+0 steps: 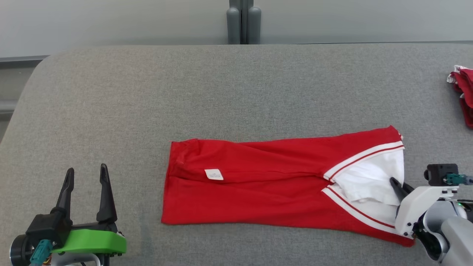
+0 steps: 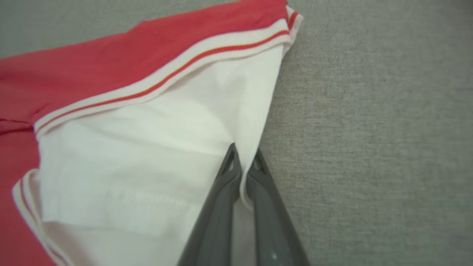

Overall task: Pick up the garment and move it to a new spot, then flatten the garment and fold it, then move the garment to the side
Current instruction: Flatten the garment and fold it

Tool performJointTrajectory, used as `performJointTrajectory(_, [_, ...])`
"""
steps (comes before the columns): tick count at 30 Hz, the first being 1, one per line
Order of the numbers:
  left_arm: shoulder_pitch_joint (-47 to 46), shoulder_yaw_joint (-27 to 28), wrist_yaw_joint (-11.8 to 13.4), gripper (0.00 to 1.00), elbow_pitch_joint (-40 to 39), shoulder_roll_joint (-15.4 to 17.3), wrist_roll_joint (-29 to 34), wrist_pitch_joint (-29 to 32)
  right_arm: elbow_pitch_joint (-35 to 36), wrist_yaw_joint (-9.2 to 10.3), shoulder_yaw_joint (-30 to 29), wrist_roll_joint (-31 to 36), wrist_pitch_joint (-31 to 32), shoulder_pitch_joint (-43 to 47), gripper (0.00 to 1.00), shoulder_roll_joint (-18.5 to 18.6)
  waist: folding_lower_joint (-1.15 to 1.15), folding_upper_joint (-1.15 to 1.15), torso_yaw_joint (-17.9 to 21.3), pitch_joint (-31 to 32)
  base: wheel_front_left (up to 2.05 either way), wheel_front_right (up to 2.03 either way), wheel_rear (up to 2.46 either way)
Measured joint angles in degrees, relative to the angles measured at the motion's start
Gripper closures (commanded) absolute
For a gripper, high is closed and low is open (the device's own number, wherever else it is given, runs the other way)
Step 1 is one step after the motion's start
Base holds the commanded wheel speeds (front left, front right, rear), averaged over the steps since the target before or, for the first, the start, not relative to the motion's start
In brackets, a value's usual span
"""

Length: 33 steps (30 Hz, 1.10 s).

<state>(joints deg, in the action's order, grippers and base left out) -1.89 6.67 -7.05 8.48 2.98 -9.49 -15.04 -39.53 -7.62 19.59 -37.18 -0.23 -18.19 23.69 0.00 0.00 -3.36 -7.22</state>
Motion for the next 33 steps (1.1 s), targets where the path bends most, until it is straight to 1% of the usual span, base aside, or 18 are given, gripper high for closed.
performJointTrajectory(8, [0.68,-0.73,-0.07,0.00,0.18,-0.03,-0.38,0.00,-2.74,0.02,-3.86,-1.59,-1.10,0.81,1.00,6.73,0.00,0.00,0.76,0.97,0.00,0.00,0.00])
performJointTrajectory(11, [0.87,-0.67,-0.07,0.00,0.21,-0.03,-0.54,0.00,-2.65,0.05,-4.86,-1.90,-1.31,1.32,1.00,8.28,0.00,0.00,1.17,1.14,0.00,0.00,0.00])
performJointTrajectory(13, [1.09,-0.69,-0.07,0.00,0.32,-0.04,-0.67,0.00,-1.97,0.05,-5.08,-2.00,-1.31,1.40,1.00,8.50,0.00,0.00,1.53,1.30,0.00,0.00,0.00])
performJointTrajectory(20, [1.27,-1.02,-0.05,0.00,0.76,-0.05,-0.90,0.00,3.08,0.08,-4.87,-1.87,-0.47,1.57,1.00,7.08,0.00,0.00,2.93,2.04,0.00,0.00,0.00])
performJointTrajectory(25, [1.46,-1.09,-0.05,0.00,0.85,-0.07,-0.90,0.00,10.03,0.09,-4.53,-1.71,0.92,3.33,1.00,4.82,0.00,0.00,3.55,2.72,0.00,0.00,0.00])
performJointTrajectory(33, [2.07,-1.51,-0.05,0.00,1.26,-0.09,-0.90,0.00,22.51,0.12,-4.07,-1.33,5.34,6.44,1.00,0.58,0.00,0.00,3.60,3.22,0.00,0.00,0.00])
